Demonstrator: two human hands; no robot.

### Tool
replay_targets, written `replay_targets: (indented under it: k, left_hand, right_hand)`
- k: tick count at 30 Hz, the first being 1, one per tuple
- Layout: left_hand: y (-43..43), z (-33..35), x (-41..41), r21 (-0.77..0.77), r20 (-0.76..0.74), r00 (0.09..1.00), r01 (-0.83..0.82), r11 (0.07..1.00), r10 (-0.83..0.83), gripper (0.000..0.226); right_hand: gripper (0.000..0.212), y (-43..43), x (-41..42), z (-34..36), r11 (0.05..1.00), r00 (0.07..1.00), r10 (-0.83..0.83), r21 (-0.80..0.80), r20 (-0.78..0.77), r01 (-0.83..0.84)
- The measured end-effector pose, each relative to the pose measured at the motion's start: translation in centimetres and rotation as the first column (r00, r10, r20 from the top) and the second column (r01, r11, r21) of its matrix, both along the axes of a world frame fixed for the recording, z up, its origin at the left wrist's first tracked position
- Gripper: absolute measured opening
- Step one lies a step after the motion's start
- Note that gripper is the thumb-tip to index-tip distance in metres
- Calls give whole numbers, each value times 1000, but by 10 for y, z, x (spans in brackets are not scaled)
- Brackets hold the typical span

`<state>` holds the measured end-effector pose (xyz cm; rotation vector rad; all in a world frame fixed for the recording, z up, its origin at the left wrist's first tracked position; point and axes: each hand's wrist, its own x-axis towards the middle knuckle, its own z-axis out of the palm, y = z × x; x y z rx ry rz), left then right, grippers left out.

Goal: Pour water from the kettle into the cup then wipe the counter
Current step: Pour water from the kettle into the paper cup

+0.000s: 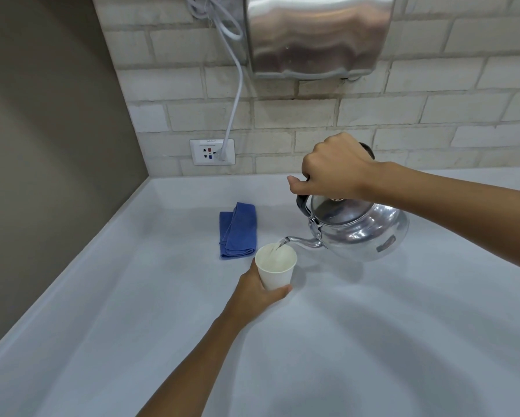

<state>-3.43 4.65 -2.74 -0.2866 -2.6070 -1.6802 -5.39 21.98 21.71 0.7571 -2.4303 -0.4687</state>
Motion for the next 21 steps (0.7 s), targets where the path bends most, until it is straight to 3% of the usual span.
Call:
replay_targets:
  k: [21]
  left_hand:
    - [1,-1,0,0,15,1000,13,1000,-13,85]
  right_hand:
    - [60,4,0,-1,1000,1000,3,27,6,-4]
